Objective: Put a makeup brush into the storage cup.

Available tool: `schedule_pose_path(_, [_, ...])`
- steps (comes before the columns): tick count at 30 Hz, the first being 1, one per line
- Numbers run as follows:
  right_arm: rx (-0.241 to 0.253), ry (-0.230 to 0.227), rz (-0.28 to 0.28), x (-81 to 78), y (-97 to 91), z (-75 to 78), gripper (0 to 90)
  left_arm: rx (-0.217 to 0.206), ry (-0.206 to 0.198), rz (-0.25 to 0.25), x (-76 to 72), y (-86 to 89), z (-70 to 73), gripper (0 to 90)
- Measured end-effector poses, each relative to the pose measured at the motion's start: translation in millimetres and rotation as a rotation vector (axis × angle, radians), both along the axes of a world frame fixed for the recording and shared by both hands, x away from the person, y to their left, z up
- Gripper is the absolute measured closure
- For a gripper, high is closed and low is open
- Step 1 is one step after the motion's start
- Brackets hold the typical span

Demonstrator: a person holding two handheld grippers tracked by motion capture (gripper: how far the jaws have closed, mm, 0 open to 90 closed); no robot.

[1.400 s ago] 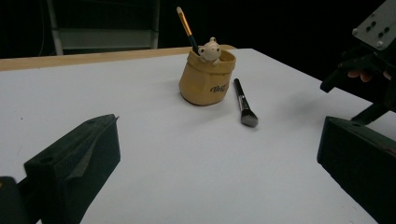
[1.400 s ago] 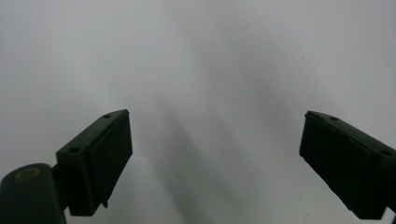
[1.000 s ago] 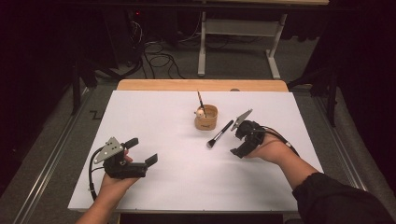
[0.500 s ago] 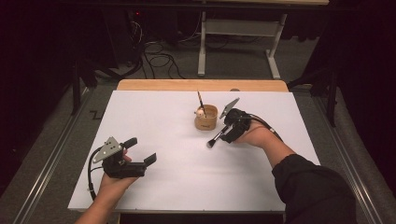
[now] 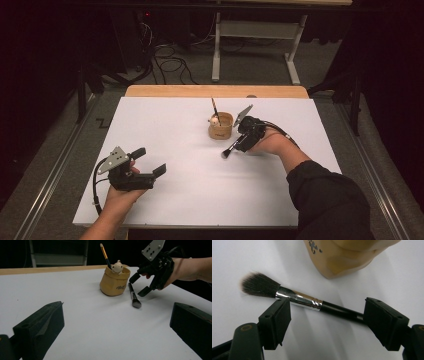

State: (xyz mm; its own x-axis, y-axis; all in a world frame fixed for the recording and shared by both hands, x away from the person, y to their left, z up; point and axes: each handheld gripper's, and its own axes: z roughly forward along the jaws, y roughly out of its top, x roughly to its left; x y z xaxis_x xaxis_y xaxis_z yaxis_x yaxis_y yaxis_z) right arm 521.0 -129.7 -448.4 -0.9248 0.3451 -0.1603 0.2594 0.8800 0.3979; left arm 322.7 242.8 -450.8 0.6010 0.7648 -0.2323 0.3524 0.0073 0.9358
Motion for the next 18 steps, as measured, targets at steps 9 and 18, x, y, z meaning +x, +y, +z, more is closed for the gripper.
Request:
schedule_pose_path(9, [-0.001, 0.017, 0.017, 1.7, 2.7, 1.2, 23.2, -0.014, 0.005, 0.004, 0.7, 1.3, -0.2, 0.1])
schedule_pose_path(18, [-0.028, 0.024, 0.033, 2.5, 8.9, -1.9, 23.8, -0.017, 0.005, 0.005, 0.4, 2.9, 0.0, 0.1])
